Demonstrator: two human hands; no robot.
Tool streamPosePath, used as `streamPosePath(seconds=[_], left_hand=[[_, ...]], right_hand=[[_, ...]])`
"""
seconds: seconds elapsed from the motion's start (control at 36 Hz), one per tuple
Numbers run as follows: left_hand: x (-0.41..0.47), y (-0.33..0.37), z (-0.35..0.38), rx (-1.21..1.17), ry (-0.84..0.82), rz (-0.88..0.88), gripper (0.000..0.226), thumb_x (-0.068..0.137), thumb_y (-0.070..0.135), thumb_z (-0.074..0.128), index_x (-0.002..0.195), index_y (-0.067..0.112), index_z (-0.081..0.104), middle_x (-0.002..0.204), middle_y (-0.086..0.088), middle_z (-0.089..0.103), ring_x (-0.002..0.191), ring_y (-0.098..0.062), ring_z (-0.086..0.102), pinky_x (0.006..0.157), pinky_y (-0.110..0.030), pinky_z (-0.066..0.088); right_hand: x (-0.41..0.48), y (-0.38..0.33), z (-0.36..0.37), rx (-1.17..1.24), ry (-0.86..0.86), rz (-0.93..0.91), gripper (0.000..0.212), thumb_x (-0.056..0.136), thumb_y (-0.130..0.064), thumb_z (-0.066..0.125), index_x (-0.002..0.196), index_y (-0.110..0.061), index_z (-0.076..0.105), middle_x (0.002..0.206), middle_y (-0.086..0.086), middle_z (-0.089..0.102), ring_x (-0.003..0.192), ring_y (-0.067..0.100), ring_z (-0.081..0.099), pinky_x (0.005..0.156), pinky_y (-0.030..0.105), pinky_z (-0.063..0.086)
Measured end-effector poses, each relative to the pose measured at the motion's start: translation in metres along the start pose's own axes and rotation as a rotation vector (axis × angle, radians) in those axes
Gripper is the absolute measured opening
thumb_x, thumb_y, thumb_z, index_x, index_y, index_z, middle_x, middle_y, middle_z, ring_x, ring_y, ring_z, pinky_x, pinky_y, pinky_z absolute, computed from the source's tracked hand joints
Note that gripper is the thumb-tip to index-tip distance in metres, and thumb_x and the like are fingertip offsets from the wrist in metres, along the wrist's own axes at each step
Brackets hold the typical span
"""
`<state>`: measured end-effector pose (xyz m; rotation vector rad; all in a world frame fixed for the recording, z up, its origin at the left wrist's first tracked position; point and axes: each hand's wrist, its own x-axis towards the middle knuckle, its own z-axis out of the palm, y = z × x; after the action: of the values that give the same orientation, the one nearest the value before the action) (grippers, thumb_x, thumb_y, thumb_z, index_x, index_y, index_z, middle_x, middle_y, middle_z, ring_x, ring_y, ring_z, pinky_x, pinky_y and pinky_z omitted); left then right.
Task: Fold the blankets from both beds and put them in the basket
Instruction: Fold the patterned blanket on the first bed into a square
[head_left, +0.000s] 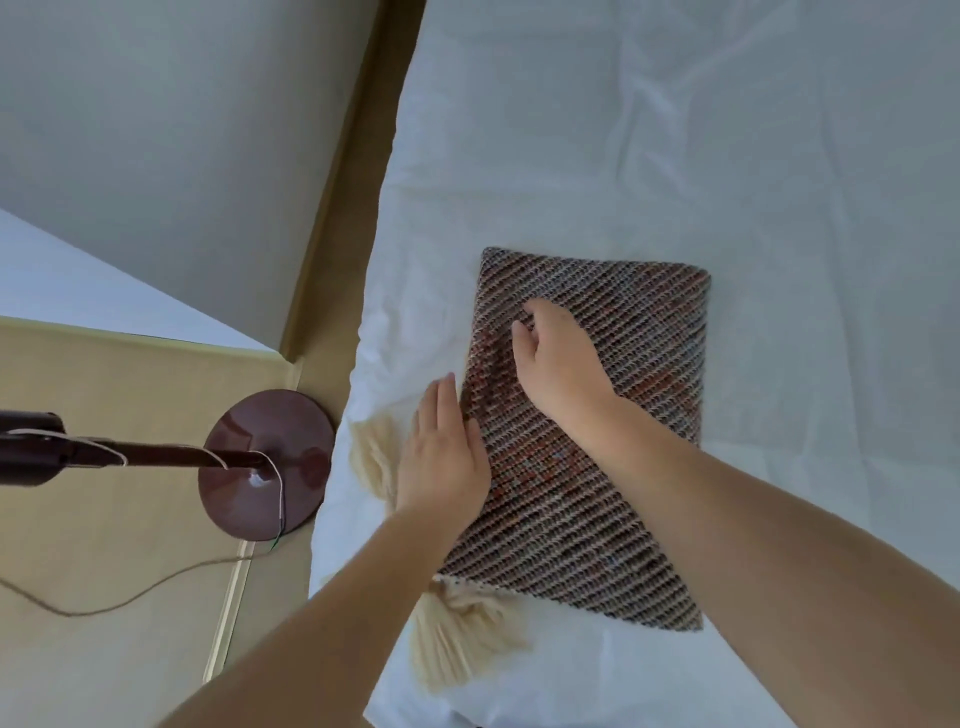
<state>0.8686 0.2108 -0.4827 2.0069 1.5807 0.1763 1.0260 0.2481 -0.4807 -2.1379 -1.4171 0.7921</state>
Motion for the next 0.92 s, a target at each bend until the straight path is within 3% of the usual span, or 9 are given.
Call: streamPosePath(seconds=[0.06,0.11,0.17,0.22,0.39,0.67,0.92], left_hand=[[0.031,0.015,-0.003,0.012,0.013,0.054,0.058,0.101,0.023,0.034,0.151,0.007,0.011,0.157,-0.011,0.019,0.144,-0.024,0.019,0.116,-0.037,0.021],[0.062,0.031,-0.003,0.09,0.017,0.12,0.06,0.101,0.025,0.032,0.152,0.007,0.006,0.16,-0.012,0.011,0.147,-0.024,0.01,0.12,-0.037,0.011],[0.091,0.044,0.003,0.265,-0.002,0.227,0.06,0.102,0.03,0.024,0.152,0.008,0.0,0.161,-0.011,0.0,0.148,-0.022,-0.002,0.12,-0.034,-0.003],[0.113,0.052,0.01,0.41,-0.048,0.325,0.061,0.101,0.035,0.018,0.152,0.009,-0.002,0.161,-0.01,-0.005,0.148,-0.021,-0.007,0.119,-0.033,-0.008],[0.146,0.039,0.042,0.514,-0.177,0.351,0.067,0.099,0.048,0.013,0.152,0.011,-0.005,0.161,-0.012,-0.008,0.148,-0.024,-0.01,0.12,-0.038,-0.008],[0.156,0.027,0.054,0.486,-0.196,0.372,0.071,0.097,0.051,0.015,0.152,0.011,-0.003,0.16,-0.014,-0.008,0.147,-0.026,-0.011,0.12,-0.039,-0.008],[0.071,0.029,0.038,0.504,-0.231,0.322,0.071,0.097,0.048,0.01,0.151,0.007,-0.009,0.159,-0.014,-0.015,0.147,-0.027,-0.015,0.119,-0.041,-0.01]], right_hand=[[-0.005,0.015,-0.011,-0.233,0.062,-0.139,0.047,0.101,-0.032,0.036,0.14,-0.006,0.039,0.136,0.015,0.045,0.124,0.029,0.046,0.102,0.037,0.04],[-0.005,0.029,-0.018,-0.434,0.032,-0.147,0.055,0.101,-0.036,0.031,0.147,-0.006,0.028,0.152,0.017,0.027,0.142,0.033,0.023,0.117,0.045,0.021],[0.0,0.04,-0.022,-0.55,-0.021,-0.082,0.064,0.101,-0.045,0.022,0.153,-0.01,0.008,0.16,0.015,0.002,0.148,0.031,-0.001,0.12,0.046,0.003],[0.007,0.05,-0.024,-0.621,-0.041,-0.043,0.069,0.099,-0.051,0.015,0.153,-0.012,0.0,0.16,0.014,-0.008,0.147,0.029,-0.009,0.119,0.047,-0.004],[0.022,0.086,-0.022,-0.633,-0.039,0.127,0.08,0.093,-0.064,0.006,0.153,-0.011,-0.003,0.161,0.011,-0.009,0.148,0.027,-0.01,0.119,0.048,-0.006],[0.023,0.103,-0.015,-0.598,0.026,0.249,0.087,0.09,-0.069,0.006,0.152,-0.01,-0.005,0.16,0.012,-0.011,0.147,0.027,-0.011,0.12,0.045,-0.003],[-0.08,0.076,-0.005,-0.462,-0.03,0.41,0.084,0.092,-0.064,0.008,0.152,-0.008,-0.009,0.159,0.014,-0.015,0.146,0.031,-0.014,0.12,0.047,-0.001]])
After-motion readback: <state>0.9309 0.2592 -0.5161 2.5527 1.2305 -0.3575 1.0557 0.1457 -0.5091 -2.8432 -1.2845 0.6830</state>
